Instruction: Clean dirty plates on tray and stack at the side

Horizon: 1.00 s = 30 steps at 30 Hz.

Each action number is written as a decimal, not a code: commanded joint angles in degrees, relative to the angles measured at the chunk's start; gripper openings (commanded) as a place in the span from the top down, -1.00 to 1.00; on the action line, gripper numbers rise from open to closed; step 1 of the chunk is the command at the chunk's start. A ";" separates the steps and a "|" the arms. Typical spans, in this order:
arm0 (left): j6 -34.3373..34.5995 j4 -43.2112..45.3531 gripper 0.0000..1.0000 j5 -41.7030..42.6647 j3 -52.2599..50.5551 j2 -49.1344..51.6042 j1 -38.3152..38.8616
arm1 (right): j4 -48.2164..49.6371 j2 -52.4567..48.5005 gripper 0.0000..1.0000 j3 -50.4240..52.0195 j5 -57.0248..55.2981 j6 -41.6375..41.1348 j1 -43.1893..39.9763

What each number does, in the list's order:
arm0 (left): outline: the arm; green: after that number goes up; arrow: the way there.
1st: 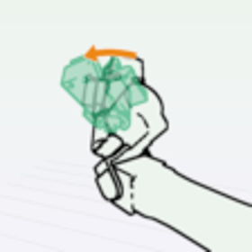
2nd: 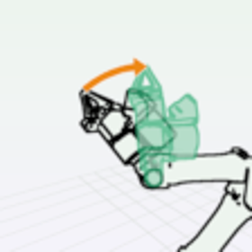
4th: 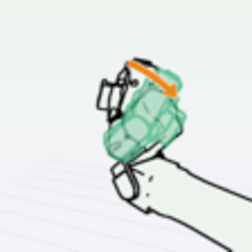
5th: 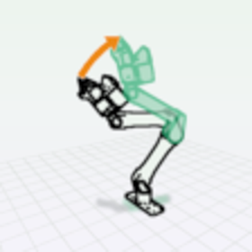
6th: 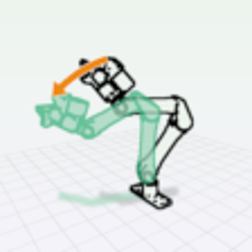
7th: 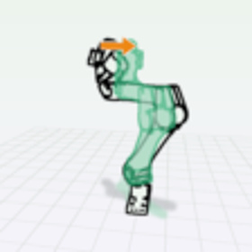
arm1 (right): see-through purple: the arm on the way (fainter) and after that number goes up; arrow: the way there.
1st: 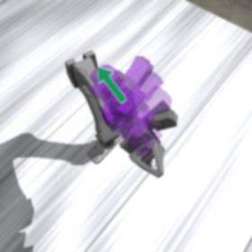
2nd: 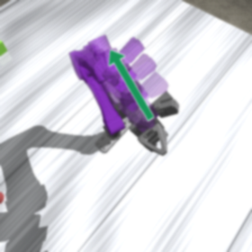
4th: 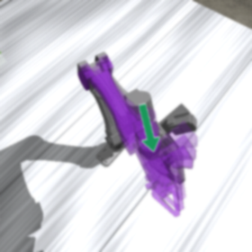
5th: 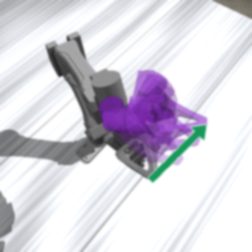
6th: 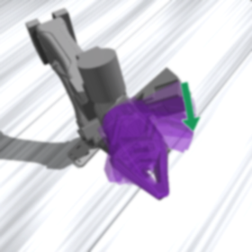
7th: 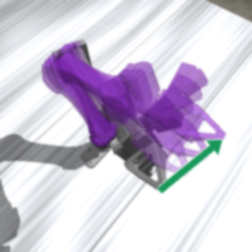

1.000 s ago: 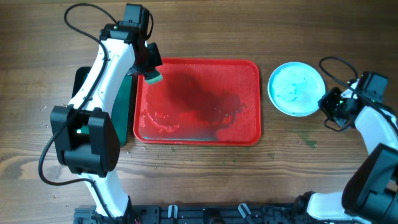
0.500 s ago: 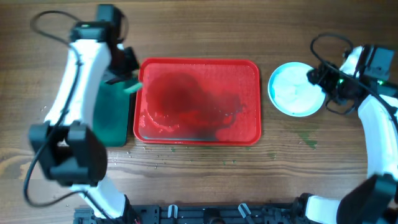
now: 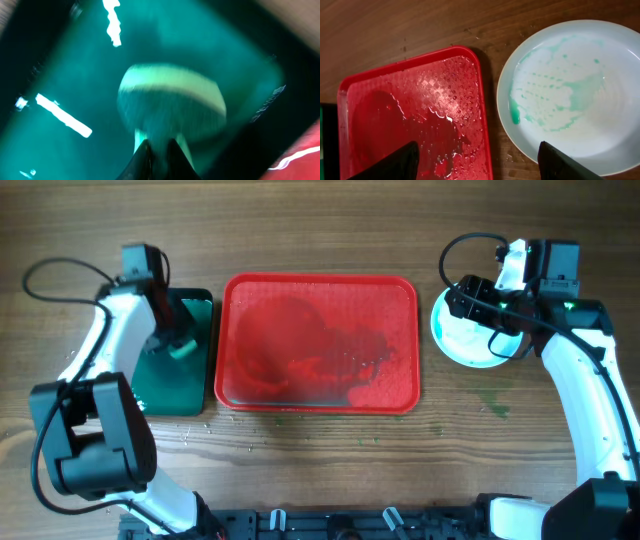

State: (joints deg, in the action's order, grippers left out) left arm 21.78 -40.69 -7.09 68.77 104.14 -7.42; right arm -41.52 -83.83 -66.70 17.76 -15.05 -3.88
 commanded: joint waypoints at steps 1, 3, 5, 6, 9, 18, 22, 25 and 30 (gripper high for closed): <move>-0.31 2.78 0.69 -0.68 -4.33 0.11 -0.15 | -1.01 -0.83 -0.53 -0.15 -1.44 1.55 0.17; -0.33 2.80 0.45 -0.70 -4.17 -0.09 -0.17 | -1.18 -0.83 -0.53 -0.15 -1.44 1.57 0.17; -0.39 2.56 0.24 -0.72 -3.21 -0.39 -0.22 | -1.18 -0.83 -0.53 -0.15 -1.42 1.57 0.17; -0.79 1.95 0.22 -0.72 -2.29 -0.66 -0.22 | -1.18 -0.83 -0.53 -0.15 -1.42 1.57 0.17; -2.36 -2.73 0.20 -0.50 3.23 -2.67 0.15 | -1.14 -0.81 -0.53 -0.15 -1.42 2.27 0.17; -18.38 -12.22 -1.00 13.11 13.00 -12.31 12.76 | -6.71 1.84 -0.53 -5.46 -1.44 6.32 0.17; -18.14 -11.56 -1.00 15.04 12.98 -12.26 16.83 | -15.45 6.51 -0.53 -13.86 -3.02 7.54 0.17; -18.16 -11.47 -1.00 15.19 12.98 -12.26 18.49 | -20.46 11.08 -0.54 -19.08 -3.17 7.34 0.17; -18.16 -11.47 -1.00 15.19 12.98 -12.26 18.78 | -24.57 22.16 -0.99 -21.11 -2.43 1.18 0.17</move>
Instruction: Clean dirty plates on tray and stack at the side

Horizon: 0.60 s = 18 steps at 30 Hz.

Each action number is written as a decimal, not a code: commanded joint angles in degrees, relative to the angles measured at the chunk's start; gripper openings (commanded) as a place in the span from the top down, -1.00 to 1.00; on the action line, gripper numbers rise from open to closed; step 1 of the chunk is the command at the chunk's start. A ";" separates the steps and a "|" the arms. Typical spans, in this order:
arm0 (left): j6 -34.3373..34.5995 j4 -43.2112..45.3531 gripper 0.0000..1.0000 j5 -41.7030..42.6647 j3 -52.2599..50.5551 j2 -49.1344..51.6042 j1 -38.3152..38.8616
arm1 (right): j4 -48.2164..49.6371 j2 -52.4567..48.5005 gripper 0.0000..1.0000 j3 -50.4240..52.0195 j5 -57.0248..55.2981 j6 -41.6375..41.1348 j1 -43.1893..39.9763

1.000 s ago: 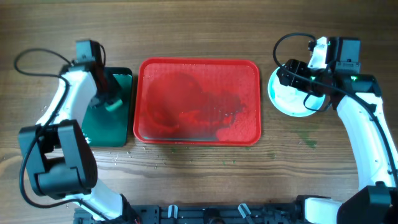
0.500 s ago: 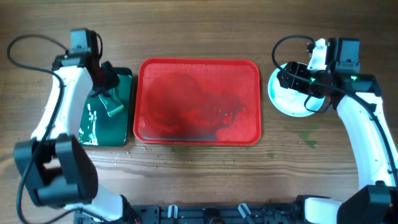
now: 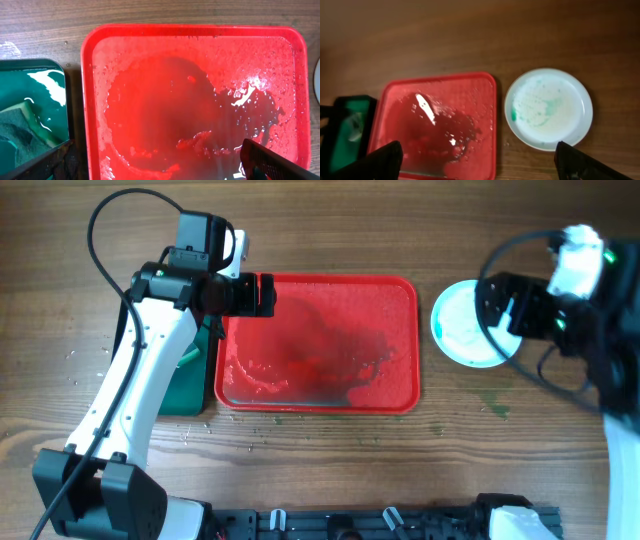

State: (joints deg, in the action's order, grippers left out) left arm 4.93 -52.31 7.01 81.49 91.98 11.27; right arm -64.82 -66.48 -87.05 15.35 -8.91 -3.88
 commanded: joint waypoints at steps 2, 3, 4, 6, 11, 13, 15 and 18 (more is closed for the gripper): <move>-1.31 0.15 -1.00 1.09 0.26 -0.11 0.09 | -2.97 8.98 -0.99 -0.74 0.76 -15.50 0.17; -1.31 0.15 -1.00 1.09 0.26 -0.11 0.09 | -3.34 10.29 -0.99 -0.74 0.76 -18.05 0.17; -1.31 0.15 -1.00 1.09 0.26 -0.11 0.09 | -3.41 11.65 -1.00 -0.74 0.76 -20.00 0.17; -1.31 0.15 -1.00 1.09 0.26 -0.11 0.09 | -4.15 13.46 -0.99 -0.74 0.42 -19.23 0.17; -1.31 0.15 -1.00 1.09 0.26 -0.11 0.09 | -8.37 14.40 -0.99 -0.35 -1.86 -19.80 0.17; -1.31 0.15 -1.00 1.09 0.26 -0.11 0.09 | -6.60 14.78 -0.99 1.38 -2.73 -23.02 0.11; -1.31 0.15 -1.00 1.09 0.26 -0.11 0.09 | -2.75 15.87 -1.00 3.87 -2.67 -23.04 0.11; -1.31 0.15 -1.00 1.09 0.26 -0.11 0.09 | 5.84 21.07 -1.00 11.23 -2.19 -23.23 0.13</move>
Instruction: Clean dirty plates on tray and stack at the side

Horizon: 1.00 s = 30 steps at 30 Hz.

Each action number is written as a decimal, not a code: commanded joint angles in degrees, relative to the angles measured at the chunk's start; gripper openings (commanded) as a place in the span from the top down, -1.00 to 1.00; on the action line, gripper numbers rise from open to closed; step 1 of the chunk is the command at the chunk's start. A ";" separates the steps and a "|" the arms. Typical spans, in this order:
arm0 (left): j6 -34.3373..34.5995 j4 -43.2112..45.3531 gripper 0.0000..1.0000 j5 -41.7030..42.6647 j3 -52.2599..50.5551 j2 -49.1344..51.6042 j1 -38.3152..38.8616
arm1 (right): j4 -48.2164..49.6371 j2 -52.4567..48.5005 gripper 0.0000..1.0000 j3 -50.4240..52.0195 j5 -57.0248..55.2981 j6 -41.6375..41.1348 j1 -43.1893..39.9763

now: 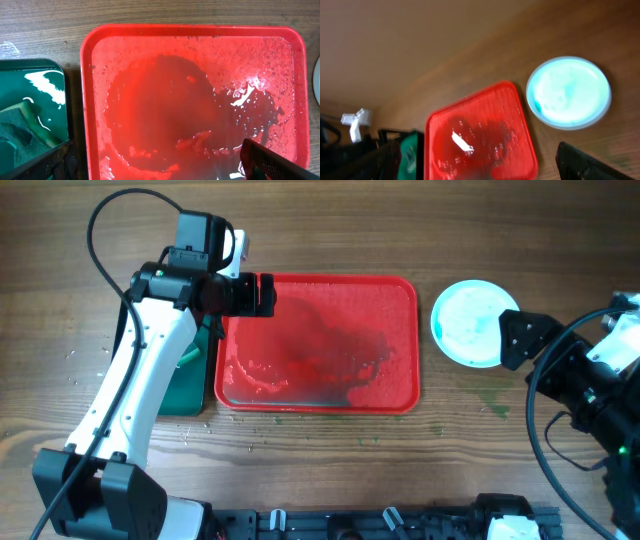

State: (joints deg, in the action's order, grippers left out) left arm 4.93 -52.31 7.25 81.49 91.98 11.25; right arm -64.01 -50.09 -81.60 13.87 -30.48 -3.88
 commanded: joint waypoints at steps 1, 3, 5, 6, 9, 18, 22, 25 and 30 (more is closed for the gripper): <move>-1.31 0.15 -1.00 0.85 0.26 -0.11 0.11 | 8.41 7.10 -0.99 8.94 -0.72 -2.38 0.13; -1.31 0.15 -1.00 0.85 0.26 -0.11 0.11 | 13.70 11.56 -0.99 14.97 -0.74 -3.15 0.13; -1.29 0.15 -1.00 0.85 0.26 -0.11 0.11 | 20.90 17.00 -1.00 23.63 -0.74 -3.15 0.13; -1.31 0.15 -1.00 0.85 0.26 -0.11 0.11 | 24.96 19.67 -1.00 28.33 -0.79 -3.13 0.13; -1.31 0.15 -1.00 0.85 0.26 -0.11 0.11 | 36.81 25.90 -1.00 40.13 -0.96 -1.68 0.13; -1.31 0.15 -1.00 0.85 0.26 -0.11 0.11 | 62.82 42.82 -1.00 66.86 -1.01 5.42 0.20; -1.31 0.15 -1.00 0.85 0.26 -0.11 0.11 | 67.17 46.69 -1.00 72.57 -0.98 8.28 1.01; -1.31 0.15 -1.00 0.85 0.26 -0.11 0.11 | 68.02 49.18 -0.99 75.73 -1.01 12.85 3.39; -1.31 0.15 -1.00 0.85 0.26 -0.11 0.11 | 68.72 49.90 -0.99 79.12 -6.03 18.91 6.47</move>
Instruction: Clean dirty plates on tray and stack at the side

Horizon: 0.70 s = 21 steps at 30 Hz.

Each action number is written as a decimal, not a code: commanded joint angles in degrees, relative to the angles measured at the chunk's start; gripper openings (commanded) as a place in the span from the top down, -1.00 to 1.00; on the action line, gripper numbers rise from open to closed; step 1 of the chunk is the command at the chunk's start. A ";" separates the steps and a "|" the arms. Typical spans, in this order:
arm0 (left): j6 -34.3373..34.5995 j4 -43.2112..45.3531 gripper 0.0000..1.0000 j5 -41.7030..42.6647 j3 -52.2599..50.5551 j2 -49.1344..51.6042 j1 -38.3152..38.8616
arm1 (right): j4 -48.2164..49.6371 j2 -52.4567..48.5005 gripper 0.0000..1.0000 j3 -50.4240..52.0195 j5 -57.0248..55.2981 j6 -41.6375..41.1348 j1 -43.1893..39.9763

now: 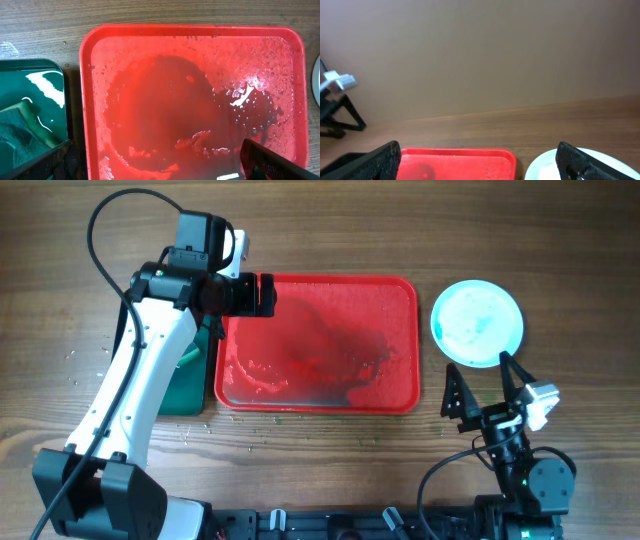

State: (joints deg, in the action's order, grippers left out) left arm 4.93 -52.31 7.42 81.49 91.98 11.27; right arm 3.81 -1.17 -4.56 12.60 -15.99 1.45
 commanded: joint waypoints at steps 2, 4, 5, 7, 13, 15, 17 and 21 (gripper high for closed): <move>-1.31 0.15 -1.00 0.68 0.26 -0.09 0.09 | 2.29 0.98 -0.99 4.02 -6.78 4.39 1.38; -1.31 0.15 -1.00 0.68 0.26 -0.11 0.09 | 1.70 0.98 -1.00 4.28 -7.96 5.03 1.53; -1.31 0.15 -1.00 0.68 0.26 -0.11 0.09 | 1.75 0.98 -0.99 4.28 -7.91 6.32 1.60; -1.29 0.15 -1.00 0.68 0.26 -0.11 0.09 | 0.17 0.98 -0.99 4.28 -7.89 7.15 1.57; -1.31 0.15 -1.00 0.68 0.26 -0.11 0.09 | -3.52 0.98 -1.00 4.28 -7.72 5.31 1.60; -1.31 0.15 -1.00 0.68 0.26 -0.11 0.09 | -3.52 0.96 -0.99 4.28 -7.72 5.35 1.60; -1.31 0.15 -1.00 0.68 0.26 -0.11 0.09 | -3.52 0.96 -1.00 4.28 -7.72 5.35 1.60; -1.31 0.15 -1.00 0.68 0.26 -0.11 0.09 | -3.52 0.96 -1.00 4.28 -7.72 5.33 1.60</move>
State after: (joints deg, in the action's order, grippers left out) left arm 4.93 -52.31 7.42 81.49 91.98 11.25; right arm 0.03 -0.89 -0.36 5.89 -10.81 2.61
